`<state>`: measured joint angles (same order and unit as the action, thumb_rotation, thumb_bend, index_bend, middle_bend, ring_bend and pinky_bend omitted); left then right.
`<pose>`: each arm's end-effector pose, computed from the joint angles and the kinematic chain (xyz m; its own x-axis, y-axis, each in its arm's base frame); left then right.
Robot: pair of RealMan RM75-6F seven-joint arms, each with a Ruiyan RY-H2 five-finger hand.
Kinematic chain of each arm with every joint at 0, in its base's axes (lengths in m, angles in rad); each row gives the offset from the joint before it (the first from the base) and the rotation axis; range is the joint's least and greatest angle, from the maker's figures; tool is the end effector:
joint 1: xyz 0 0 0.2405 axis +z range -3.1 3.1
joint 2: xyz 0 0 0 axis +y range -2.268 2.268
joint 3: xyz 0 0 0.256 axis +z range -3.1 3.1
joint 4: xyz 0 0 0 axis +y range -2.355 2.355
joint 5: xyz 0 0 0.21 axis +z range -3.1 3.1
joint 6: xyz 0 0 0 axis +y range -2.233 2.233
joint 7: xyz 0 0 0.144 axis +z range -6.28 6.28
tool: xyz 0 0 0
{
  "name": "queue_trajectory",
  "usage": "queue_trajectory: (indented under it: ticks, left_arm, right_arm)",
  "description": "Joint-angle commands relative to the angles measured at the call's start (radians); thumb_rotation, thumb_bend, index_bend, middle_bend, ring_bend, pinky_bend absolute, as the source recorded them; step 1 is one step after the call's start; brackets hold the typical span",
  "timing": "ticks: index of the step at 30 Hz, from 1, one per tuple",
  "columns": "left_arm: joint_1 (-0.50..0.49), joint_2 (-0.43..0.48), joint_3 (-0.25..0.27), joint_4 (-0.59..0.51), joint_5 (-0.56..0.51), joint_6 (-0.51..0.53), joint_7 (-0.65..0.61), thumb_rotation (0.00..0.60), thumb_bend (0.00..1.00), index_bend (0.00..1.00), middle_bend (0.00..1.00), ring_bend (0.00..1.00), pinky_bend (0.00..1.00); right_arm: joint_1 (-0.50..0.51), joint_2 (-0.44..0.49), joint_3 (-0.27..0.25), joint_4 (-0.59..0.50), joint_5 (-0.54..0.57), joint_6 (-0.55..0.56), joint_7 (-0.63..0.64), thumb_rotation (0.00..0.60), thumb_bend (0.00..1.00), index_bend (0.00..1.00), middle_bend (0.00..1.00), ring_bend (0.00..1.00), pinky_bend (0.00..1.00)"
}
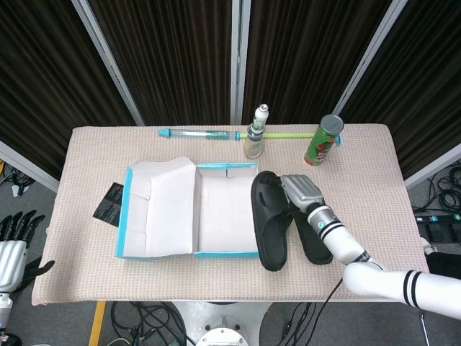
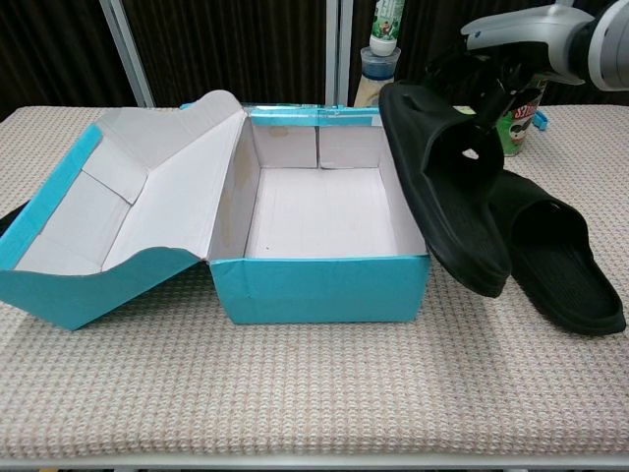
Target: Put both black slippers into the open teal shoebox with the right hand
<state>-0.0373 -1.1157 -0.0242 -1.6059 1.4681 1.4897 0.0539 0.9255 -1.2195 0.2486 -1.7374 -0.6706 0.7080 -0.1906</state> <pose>-0.3265 0.1604 0.1598 0.4500 0.0451 0.8919 0.8896 0.0653 -0.4521 -0.1088 -0.3721 0.0510 0.1876 -0.5111 0.8388 -0.9752 -0.1991 0.0968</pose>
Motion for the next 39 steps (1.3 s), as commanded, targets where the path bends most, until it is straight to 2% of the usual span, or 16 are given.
queue_trajectory:
  ticks: [1, 7, 15, 21, 27, 39]
  left_arm:
    - [0.002, 0.001, 0.001, 0.0, -0.001, 0.002, -0.001, 0.6, 0.0, 0.14, 0.07, 0.0, 0.0]
    - [0.005, 0.004, 0.003, -0.001, 0.0, 0.004, -0.004, 0.6, 0.0, 0.14, 0.07, 0.0, 0.0]
    - [0.008, 0.007, 0.006, -0.005, -0.003, 0.001, -0.013, 0.6, 0.0, 0.14, 0.07, 0.0, 0.0]
    - [0.005, 0.009, 0.005, -0.006, -0.007, -0.008, -0.015, 0.6, 0.0, 0.14, 0.07, 0.0, 0.0]
    - [0.005, 0.01, 0.006, -0.005, -0.006, -0.011, -0.028, 0.6, 0.0, 0.14, 0.07, 0.0, 0.0]
    - [0.005, 0.007, 0.013, 0.013, 0.002, -0.021, -0.072, 0.6, 0.0, 0.14, 0.07, 0.0, 0.0]
  right_arm:
    - [0.016, -0.014, 0.065, 0.047, -0.035, -0.083, 0.105, 0.6, 0.07, 0.5, 0.39, 0.8, 0.98]
    - [0.09, -0.122, 0.116, 0.157, -0.024, -0.095, 0.165, 0.6, 0.07, 0.5, 0.39, 0.8, 0.98]
    - [0.229, -0.293, 0.13, 0.337, 0.083, -0.075, 0.145, 0.6, 0.07, 0.5, 0.39, 0.8, 0.98]
    - [0.292, -0.416, 0.135, 0.463, 0.139, -0.056, 0.139, 0.6, 0.07, 0.5, 0.39, 0.8, 0.98]
    - [0.312, -0.499, 0.141, 0.539, 0.129, -0.065, 0.158, 0.6, 0.07, 0.5, 0.39, 0.8, 0.98]
    - [0.287, -0.601, 0.146, 0.649, 0.04, -0.066, 0.217, 0.6, 0.09, 0.5, 0.39, 0.8, 0.98]
